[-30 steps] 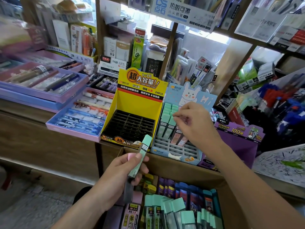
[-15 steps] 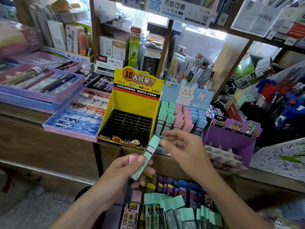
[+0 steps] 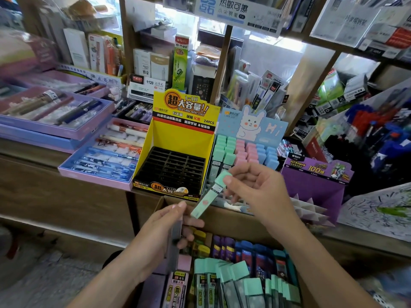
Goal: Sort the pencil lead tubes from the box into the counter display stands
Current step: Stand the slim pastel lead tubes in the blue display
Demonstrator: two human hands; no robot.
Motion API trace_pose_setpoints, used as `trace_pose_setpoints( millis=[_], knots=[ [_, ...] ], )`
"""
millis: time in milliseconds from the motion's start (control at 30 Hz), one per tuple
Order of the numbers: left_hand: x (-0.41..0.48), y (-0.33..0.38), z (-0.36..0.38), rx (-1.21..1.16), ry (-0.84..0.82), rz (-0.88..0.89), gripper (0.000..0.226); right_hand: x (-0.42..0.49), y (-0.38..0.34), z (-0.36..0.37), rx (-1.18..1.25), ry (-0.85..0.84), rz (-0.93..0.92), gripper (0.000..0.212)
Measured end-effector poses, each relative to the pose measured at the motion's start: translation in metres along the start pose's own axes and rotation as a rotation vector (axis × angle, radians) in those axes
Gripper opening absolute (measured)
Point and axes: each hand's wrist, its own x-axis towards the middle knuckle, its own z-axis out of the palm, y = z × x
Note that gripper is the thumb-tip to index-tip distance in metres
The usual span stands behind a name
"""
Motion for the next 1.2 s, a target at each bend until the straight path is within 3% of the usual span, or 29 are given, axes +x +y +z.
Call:
trace_pose_setpoints(
  millis=[200,567,800,1200],
  knots=[
    [0.003,-0.002,-0.002,-0.027,0.072,-0.020,0.032,0.017,-0.020,-0.017,-0.259,0.090,-0.167,0.015],
    [0.000,0.001,-0.003,-0.066,0.066,-0.016,0.029,0.036,-0.021,-0.012,-0.488,0.078,-0.220,0.026],
    [0.001,0.000,-0.003,-0.079,0.066,-0.009,0.032,0.041,-0.022,-0.010,-0.692,0.067,-0.239,0.014],
    [0.001,-0.002,-0.008,-0.078,0.005,-0.003,0.037,0.052,-0.014,0.004,-0.698,-0.013,-0.234,0.011]
  ],
)
